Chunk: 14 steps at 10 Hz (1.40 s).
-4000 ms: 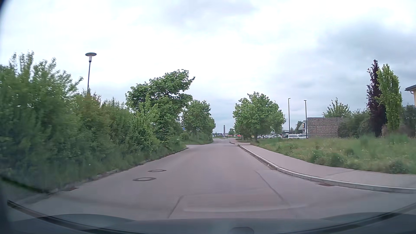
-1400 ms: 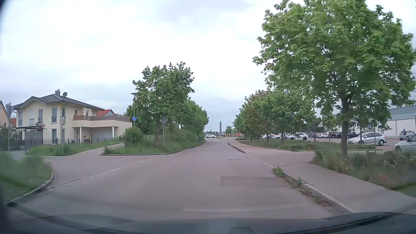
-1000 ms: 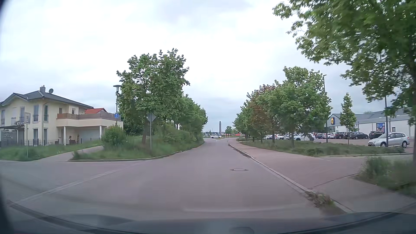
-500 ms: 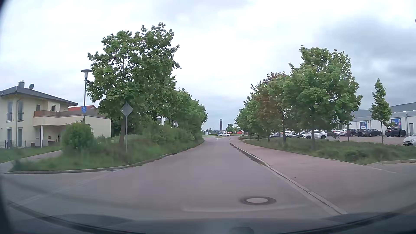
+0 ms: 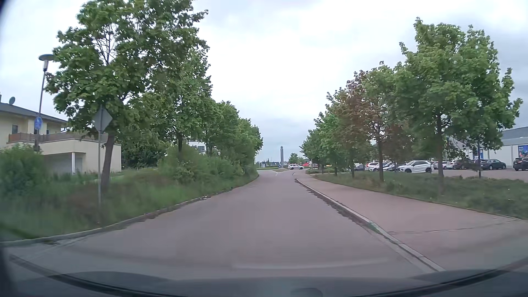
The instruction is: Follow the waypoints while adhering to traffic rules and regulations
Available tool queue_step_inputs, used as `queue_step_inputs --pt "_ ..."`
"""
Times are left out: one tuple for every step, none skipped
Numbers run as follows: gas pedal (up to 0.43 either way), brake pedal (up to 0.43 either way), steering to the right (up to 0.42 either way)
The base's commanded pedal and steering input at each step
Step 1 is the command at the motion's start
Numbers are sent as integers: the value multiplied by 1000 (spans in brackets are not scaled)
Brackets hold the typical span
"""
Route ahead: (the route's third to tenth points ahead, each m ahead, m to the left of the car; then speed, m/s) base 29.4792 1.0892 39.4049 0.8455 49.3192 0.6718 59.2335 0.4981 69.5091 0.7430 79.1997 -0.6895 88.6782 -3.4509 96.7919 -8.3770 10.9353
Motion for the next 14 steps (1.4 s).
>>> queue_step_inputs --pt "130 0 -1" --pt "130 0 0" --pt "130 0 0" --pt "130 0 0" --pt "130 0 0" --pt "130 0 0" --pt "130 0 0" --pt "130 0 0" --pt "130 0 0" --pt "130 0 0" --pt "130 0 0" --pt "130 0 0" --pt "118 0 0" --pt "118 0 0"
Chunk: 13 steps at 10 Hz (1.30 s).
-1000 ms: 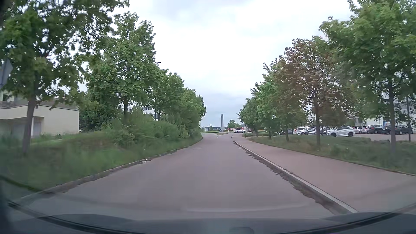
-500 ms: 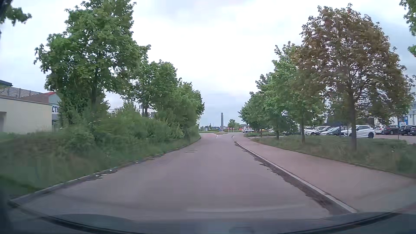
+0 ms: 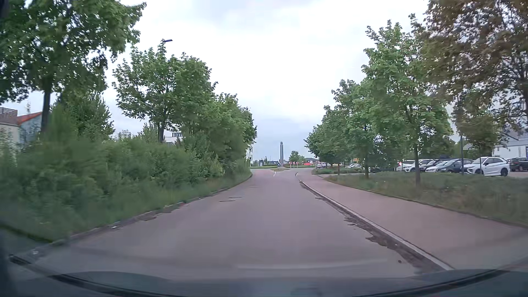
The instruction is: Follow the waypoints while adhering to traffic rules and regulations
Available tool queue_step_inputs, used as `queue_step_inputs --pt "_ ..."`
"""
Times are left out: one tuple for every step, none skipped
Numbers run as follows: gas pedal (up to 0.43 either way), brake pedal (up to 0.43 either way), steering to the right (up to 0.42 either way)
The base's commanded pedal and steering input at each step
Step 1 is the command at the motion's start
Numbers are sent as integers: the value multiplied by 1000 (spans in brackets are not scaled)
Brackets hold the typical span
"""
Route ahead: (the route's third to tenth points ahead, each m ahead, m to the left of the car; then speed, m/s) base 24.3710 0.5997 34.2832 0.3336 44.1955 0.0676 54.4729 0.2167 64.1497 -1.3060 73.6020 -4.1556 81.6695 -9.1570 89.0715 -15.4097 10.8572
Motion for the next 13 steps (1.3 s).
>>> queue_step_inputs --pt "98 0 0" --pt "98 0 0" --pt "98 0 0" --pt "98 0 0" --pt "98 0 0" --pt "98 0 0" --pt "98 0 0" --pt "98 0 0" --pt "98 0 0" --pt "98 0 0" --pt "98 0 0" --pt "87 0 0" --pt "87 0 0"
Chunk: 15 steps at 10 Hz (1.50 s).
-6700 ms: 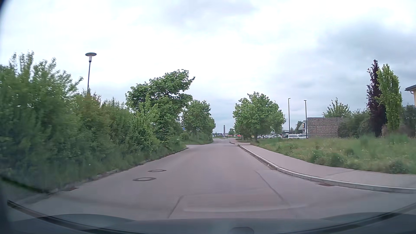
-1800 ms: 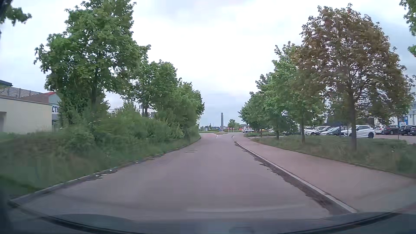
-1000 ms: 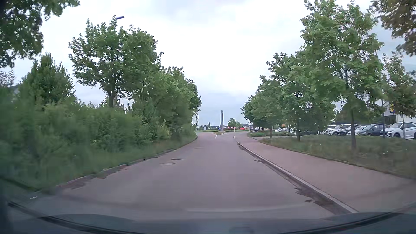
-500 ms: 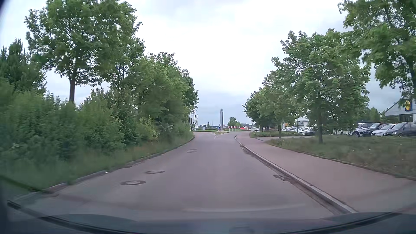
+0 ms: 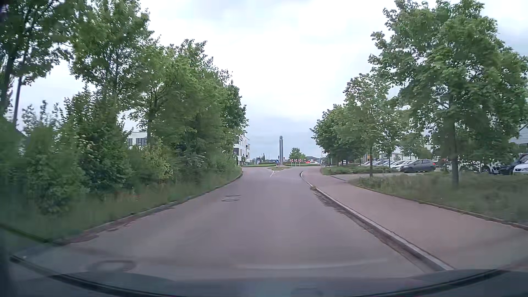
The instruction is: Follow the waypoints while adhering to traffic rules and regulations
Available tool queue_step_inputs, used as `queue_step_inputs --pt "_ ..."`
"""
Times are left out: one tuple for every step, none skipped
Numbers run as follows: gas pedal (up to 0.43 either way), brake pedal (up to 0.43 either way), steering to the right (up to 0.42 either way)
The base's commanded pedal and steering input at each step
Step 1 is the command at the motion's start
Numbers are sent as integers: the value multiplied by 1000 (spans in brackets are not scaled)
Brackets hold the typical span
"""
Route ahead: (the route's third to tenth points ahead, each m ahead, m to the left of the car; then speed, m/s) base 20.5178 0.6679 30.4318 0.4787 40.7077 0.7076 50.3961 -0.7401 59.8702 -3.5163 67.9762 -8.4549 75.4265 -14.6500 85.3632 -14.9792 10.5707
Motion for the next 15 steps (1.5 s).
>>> queue_step_inputs --pt "87 0 0" --pt "87 0 0" --pt "79 0 0" --pt "79 0 0" --pt "79 0 0" --pt "59 0 0" --pt "47 0 0" --pt "39 0 0" --pt "8 0 0" --pt "0 0 0" --pt "0 0 0" --pt "0 0 0" --pt "0 0 0" --pt "0 0 0" --pt "0 0 0"
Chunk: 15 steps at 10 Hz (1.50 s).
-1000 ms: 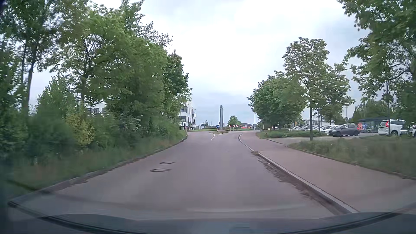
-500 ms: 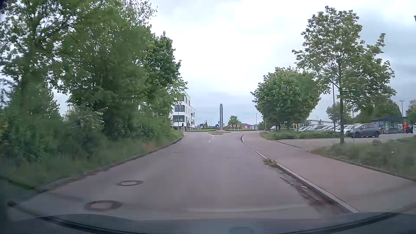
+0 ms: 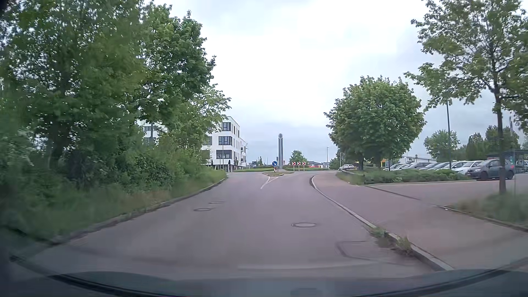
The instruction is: Follow the waypoints while adhering to traffic rules and regulations
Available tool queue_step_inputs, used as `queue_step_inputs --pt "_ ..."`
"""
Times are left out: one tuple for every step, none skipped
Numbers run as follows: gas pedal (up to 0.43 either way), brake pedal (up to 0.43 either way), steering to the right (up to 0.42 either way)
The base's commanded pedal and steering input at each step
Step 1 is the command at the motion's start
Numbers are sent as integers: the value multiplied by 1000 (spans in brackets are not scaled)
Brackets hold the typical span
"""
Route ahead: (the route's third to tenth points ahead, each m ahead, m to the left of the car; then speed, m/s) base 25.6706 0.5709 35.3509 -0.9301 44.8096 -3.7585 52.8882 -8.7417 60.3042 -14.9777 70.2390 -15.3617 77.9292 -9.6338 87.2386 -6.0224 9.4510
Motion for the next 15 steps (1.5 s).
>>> queue_step_inputs --pt "0 0 0" --pt "0 0 0" --pt "0 0 0" --pt "0 0 0" --pt "0 0 0" --pt "0 0 0" --pt "0 0 0" --pt "0 0 0" --pt "0 0 0" --pt "0 0 0" --pt "0 0 0" --pt "0 0 0" --pt "0 0 0" --pt "67 0 0" --pt "67 0 0"
